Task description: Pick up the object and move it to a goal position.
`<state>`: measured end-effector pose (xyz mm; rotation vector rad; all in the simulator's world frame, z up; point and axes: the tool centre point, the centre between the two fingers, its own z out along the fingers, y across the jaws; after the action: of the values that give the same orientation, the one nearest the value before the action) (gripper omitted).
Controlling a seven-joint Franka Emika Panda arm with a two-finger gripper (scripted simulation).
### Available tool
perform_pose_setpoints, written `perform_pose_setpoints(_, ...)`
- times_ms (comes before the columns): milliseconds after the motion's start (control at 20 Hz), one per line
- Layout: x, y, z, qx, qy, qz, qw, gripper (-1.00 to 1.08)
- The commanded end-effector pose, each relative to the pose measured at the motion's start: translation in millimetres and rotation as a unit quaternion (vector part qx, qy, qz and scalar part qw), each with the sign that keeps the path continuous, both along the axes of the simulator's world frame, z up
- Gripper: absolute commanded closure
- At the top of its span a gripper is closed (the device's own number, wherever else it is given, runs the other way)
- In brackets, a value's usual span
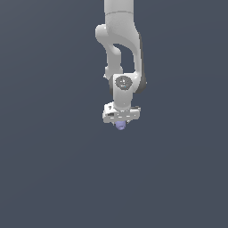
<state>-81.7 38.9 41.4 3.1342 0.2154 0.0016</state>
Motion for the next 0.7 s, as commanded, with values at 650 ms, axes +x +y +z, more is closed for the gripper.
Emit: perform_pose_setpoints(650, 6, -32, 14, 0.0, 0.0, 0.0, 1.0, 1.08)
